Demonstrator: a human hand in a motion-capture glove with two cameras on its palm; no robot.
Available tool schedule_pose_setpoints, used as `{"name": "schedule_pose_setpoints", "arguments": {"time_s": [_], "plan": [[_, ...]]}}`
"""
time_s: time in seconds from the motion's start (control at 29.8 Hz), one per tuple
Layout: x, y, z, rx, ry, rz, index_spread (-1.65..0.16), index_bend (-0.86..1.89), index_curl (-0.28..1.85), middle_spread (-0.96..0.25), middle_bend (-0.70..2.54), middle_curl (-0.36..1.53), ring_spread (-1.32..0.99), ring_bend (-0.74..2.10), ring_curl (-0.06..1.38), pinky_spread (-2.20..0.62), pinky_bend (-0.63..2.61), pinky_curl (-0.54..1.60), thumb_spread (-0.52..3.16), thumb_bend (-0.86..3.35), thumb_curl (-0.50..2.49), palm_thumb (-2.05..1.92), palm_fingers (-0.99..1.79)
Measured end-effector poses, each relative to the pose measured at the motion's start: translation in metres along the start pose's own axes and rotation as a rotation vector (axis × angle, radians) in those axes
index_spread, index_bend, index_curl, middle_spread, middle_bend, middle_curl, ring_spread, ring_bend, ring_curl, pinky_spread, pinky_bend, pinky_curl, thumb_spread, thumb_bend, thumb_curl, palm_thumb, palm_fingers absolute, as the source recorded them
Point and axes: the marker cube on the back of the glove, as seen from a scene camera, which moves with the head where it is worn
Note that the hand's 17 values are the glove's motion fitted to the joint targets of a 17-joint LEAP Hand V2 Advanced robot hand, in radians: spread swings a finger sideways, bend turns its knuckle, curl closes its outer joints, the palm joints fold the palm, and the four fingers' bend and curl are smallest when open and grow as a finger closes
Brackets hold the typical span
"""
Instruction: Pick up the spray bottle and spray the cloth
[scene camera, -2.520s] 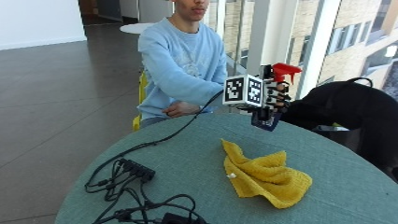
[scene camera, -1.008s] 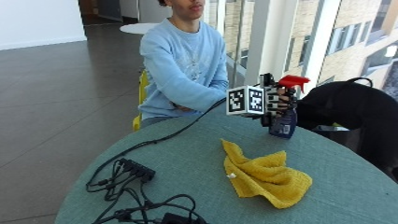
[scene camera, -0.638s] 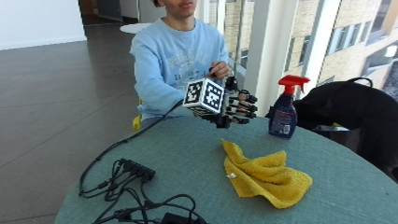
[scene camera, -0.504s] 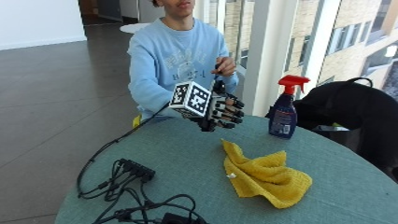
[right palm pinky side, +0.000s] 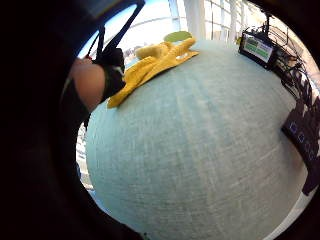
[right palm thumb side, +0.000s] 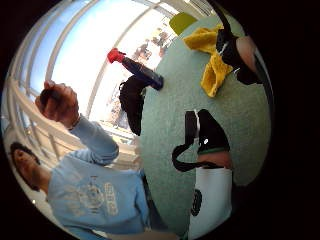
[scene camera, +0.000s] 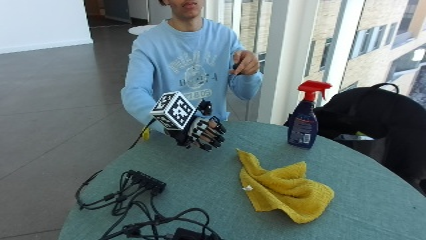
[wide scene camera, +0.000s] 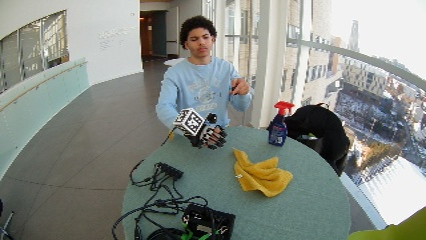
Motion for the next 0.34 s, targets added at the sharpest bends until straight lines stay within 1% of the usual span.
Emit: {"name": "schedule_pose_setpoints", "arguments": {"time_s": [0.34], "plan": [[0.0059, 0.0099, -0.0047, -0.004, 0.015, -0.001, -0.29, 0.12, 0.27, -0.08, 0.36, 0.45, -0.08, 0.43, 0.38, 0.10, 0.17, 0.33, 1.05, -0.02, 0.51, 0.86, 0.93]]}}
